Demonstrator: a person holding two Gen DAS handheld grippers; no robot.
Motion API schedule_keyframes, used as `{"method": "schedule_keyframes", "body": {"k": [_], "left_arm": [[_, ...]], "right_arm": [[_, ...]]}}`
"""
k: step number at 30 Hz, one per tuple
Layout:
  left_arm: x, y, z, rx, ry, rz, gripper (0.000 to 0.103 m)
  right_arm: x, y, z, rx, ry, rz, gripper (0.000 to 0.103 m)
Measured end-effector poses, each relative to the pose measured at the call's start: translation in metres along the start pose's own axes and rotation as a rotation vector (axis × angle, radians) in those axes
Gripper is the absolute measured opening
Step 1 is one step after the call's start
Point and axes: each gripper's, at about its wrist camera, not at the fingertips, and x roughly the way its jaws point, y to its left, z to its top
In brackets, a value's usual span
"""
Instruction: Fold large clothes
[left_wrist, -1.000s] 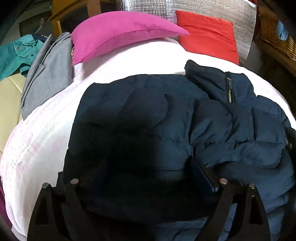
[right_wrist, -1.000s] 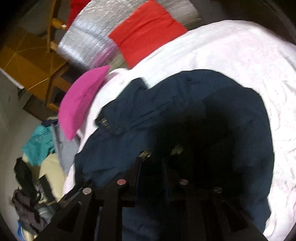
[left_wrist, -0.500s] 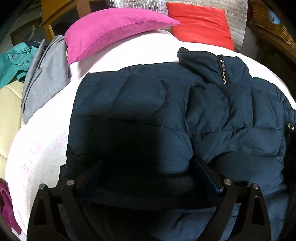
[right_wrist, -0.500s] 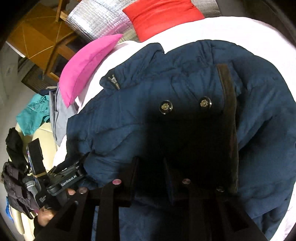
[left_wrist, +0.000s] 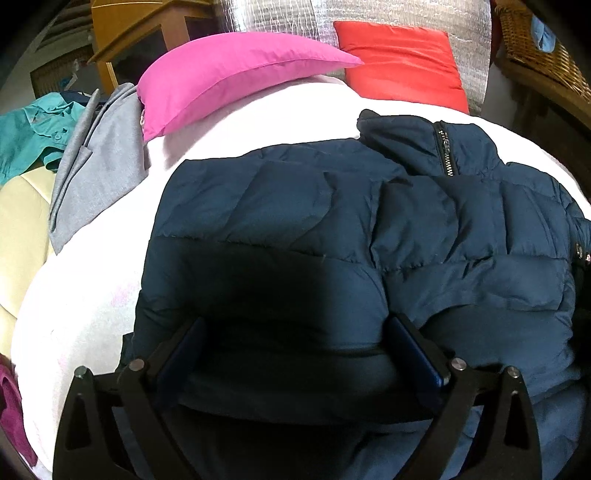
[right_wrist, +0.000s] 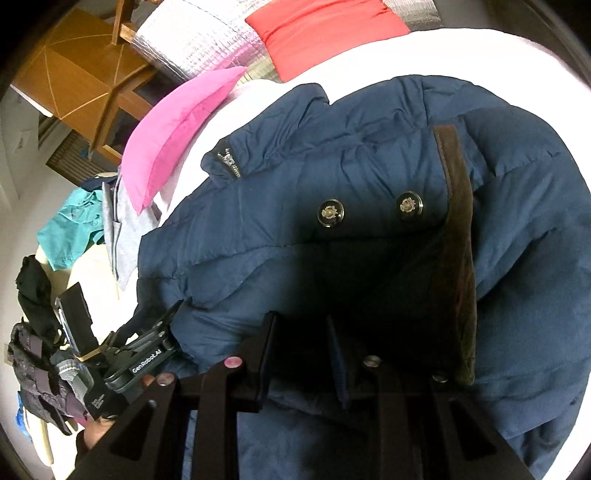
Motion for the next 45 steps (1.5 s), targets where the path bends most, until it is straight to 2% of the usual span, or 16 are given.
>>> {"method": "schedule_keyframes", "body": {"k": [15,17,19,21,22,24,26,29,31,34,37,39,41,43,45], "left_arm": [[-0.001,0.003,-0.004,-0.009,-0.008,-0.007,0.103],[-0.001,0.002,-0.003,-0.011,-0.005,-0.007,0.103],[-0.001,0.002,-0.003,-0.012,-0.001,-0.008,0.103],[0.0,0.002,-0.003,-0.011,0.004,-0.008,0.103],[0.0,0.002,-0.002,-0.011,0.006,-0.008,0.103],[0.0,0.001,-0.002,-0.01,0.013,-0.012,0.103],[0.001,0.003,0.0,-0.009,0.022,-0.025,0.103],[0.003,0.005,0.003,-0.009,0.041,-0.046,0.103],[0.001,0.006,0.005,-0.001,0.058,-0.049,0.103],[-0.007,0.009,0.01,0.018,0.061,-0.037,0.103],[-0.021,0.025,0.019,-0.009,-0.003,0.017,0.103],[-0.026,0.041,0.023,-0.057,-0.033,0.019,0.103],[-0.016,0.055,0.024,-0.097,0.001,0.033,0.103],[0.006,0.063,0.021,-0.109,0.089,0.041,0.103],[0.013,0.073,0.021,-0.16,0.118,-0.006,0.103]], "right_arm": [[-0.004,0.004,-0.01,0.011,-0.091,-0.024,0.032],[-0.005,0.004,-0.011,0.019,-0.102,-0.006,0.038],[-0.005,0.008,-0.011,0.006,-0.105,0.022,0.055],[-0.003,0.018,-0.012,-0.046,-0.099,0.02,0.068],[-0.002,0.022,-0.013,-0.068,-0.096,0.009,0.072],[0.0,0.033,-0.015,-0.134,-0.087,-0.048,0.072],[-0.001,0.036,-0.017,-0.149,-0.086,-0.062,0.072],[-0.006,0.031,-0.015,-0.113,-0.088,-0.029,0.071],[-0.01,0.025,-0.015,-0.092,-0.095,-0.033,0.053],[-0.019,0.023,-0.015,-0.1,-0.107,-0.055,0.035],[-0.032,0.025,-0.015,-0.136,-0.146,-0.076,0.035],[-0.036,0.026,-0.017,-0.159,-0.147,-0.081,0.035],[-0.025,0.018,-0.018,-0.151,-0.09,-0.112,0.035],[-0.02,0.013,-0.017,-0.142,-0.053,-0.098,0.033],[-0.031,0.009,-0.013,-0.14,-0.052,-0.064,0.033]]}}
